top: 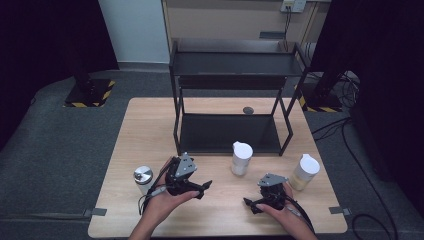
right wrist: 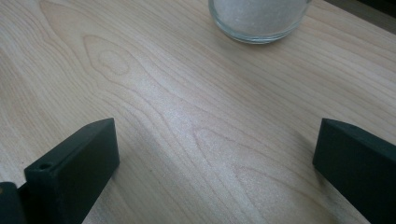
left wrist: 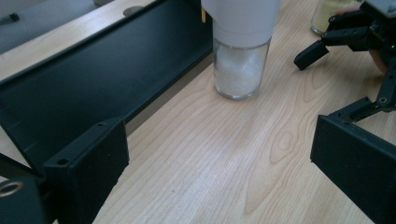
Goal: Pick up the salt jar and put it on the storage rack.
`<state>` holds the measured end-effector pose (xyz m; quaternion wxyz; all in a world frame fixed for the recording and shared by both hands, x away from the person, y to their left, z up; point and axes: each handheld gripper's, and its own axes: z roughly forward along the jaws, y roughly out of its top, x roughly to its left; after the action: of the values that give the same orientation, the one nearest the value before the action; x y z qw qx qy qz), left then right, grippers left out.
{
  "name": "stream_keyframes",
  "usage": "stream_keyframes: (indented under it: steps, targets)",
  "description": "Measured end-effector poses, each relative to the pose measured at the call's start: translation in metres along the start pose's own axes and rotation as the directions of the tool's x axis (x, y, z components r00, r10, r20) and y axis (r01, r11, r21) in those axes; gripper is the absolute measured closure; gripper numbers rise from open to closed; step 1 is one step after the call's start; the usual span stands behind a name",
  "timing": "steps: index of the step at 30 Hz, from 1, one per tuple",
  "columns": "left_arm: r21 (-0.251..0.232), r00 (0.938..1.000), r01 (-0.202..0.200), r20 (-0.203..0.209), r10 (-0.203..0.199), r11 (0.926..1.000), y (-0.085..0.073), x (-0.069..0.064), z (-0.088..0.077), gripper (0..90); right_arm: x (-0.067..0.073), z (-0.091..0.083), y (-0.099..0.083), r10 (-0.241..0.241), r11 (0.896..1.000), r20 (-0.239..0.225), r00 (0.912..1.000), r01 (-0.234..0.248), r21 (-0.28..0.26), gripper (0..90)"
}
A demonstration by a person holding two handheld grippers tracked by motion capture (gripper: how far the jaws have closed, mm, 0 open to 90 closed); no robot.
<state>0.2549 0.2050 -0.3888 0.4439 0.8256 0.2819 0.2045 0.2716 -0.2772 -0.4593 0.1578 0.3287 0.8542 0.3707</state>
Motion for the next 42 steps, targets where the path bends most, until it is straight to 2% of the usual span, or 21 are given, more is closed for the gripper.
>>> stream_keyframes:
  steps: [10, 16, 23, 29, 36, 39, 42]
  targets:
    - [-0.016, 0.9996, -0.012, -0.025, 0.012, 0.9998, 0.003, -0.002, -0.011, 3.3, 0.0, 0.0, 0.0, 0.0, 1.0, 0.0, 1.0, 0.0, 0.0, 0.9]
    - [-0.031, 0.9981, -0.023, -0.059, 0.021, 0.9993, 0.0, -0.002, -0.024, 2.9, 0.0, 0.0, 0.0, 0.0, 1.0, 0.0, 1.0, 0.0, 0.0, 0.9]
    - [-0.05, 0.9946, -0.007, -0.104, 0.002, 0.9987, -0.011, 0.003, -0.046, 2.5, 0.0, 0.0, 0.0, 0.0, 1.0, 0.0, 1.0, 0.0, 0.0, 0.9]
    - [-0.064, 0.992, 0.004, -0.126, -0.012, 0.9979, -0.016, 0.008, -0.057, 2.5, 0.0, 0.0, 0.0, 0.0, 1.0, 0.0, 1.0, 0.0, 0.0, 0.9]
    - [-0.085, 0.985, 0.026, -0.168, -0.04, 0.996, -0.024, 0.013, -0.074, 2.5, 0.0, 0.0, 0.0, 0.0, 1.0, 0.0, 1.0, 0.0, 0.0, 0.9]
    - [-0.087, 0.9839, 0.033, -0.172, -0.047, 0.9956, -0.028, 0.016, -0.08, 2.5, 0.0, 0.0, 0.0, 0.0, 1.0, 0.0, 1.0, 0.0, 0.0, 0.9]
    - [-0.089, 0.9797, 0.042, -0.192, -0.058, 0.9952, -0.032, 0.018, -0.086, 2.4, 0.0, 0.0, 0.0, 0.0, 1.0, 0.0, 1.0, 0.0, 0.0, 0.9]
